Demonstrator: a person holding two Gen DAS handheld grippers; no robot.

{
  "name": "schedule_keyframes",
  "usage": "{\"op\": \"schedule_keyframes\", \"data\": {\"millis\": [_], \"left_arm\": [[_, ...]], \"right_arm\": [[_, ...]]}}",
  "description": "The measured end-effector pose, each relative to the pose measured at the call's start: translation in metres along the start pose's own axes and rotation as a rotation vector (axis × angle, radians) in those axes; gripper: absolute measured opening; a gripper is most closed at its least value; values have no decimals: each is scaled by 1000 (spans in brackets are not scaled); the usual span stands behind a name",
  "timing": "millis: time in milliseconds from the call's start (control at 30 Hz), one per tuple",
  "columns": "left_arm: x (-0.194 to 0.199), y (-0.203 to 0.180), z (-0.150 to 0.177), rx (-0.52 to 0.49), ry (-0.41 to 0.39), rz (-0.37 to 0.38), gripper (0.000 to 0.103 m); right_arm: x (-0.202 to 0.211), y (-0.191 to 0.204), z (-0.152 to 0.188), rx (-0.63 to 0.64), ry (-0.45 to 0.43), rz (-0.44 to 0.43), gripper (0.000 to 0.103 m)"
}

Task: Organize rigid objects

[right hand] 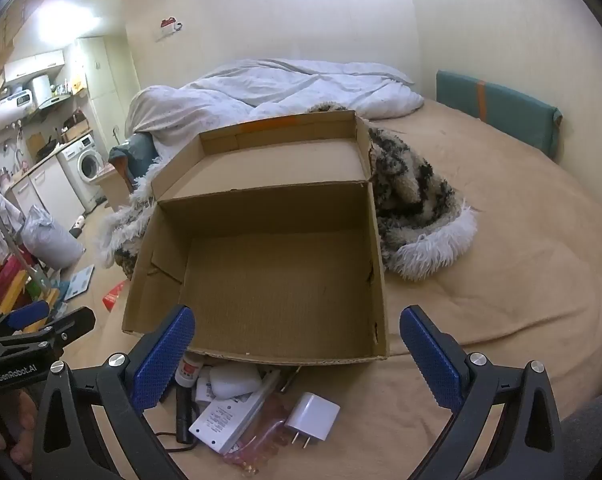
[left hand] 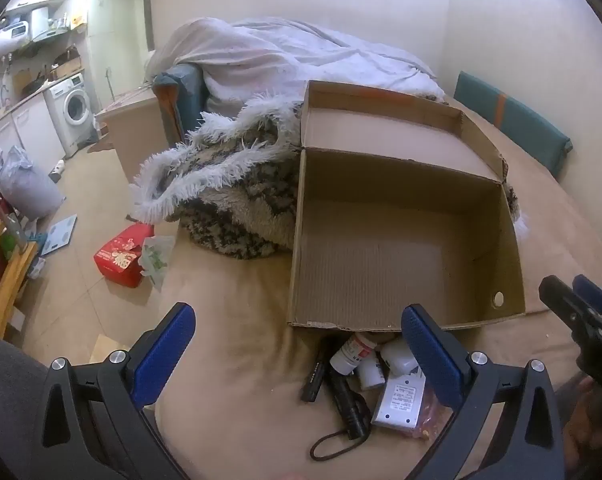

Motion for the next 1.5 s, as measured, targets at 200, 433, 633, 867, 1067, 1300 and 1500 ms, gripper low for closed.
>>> {"op": "schedule_keyframes", "data": {"millis": [200,433,633,867,1067,1300,1500], "left_arm": [[0,0,0,-5,-6,-5,103],[-2,-1,3,-6,-7,-6,103],[-2,-4,3,-16,-7,-18,103],[1,-3,-1,-26,-12,-14,103],[0,-3,-1,-26,-12,-15,103],[1,-3,1,-25,-14,-20,103],[0,-2,0,-25,-17,-21,103]], "right_arm": [[0,0,0,0,1,1,103],[1,-1,-1,2,-3,3,103],[3,2,-1,5,0,7,103],[3,-1,-2,3,-2,10,103],[7,2,-4,0,-2,19,103],[6,0,-3,0,-3,19,103],[4,0,-3,-6,-7,14,103]]}}
Point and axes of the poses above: each gripper's, at about its wrist camera, not at the fingertips, and x roughly against the way its jaws point, y to its left, z to its underside, the point moved 5 cm from there along -x, roughly the way its jaws point, and after that the axes turned 7 degrees about -x, right-handed, at the moved point
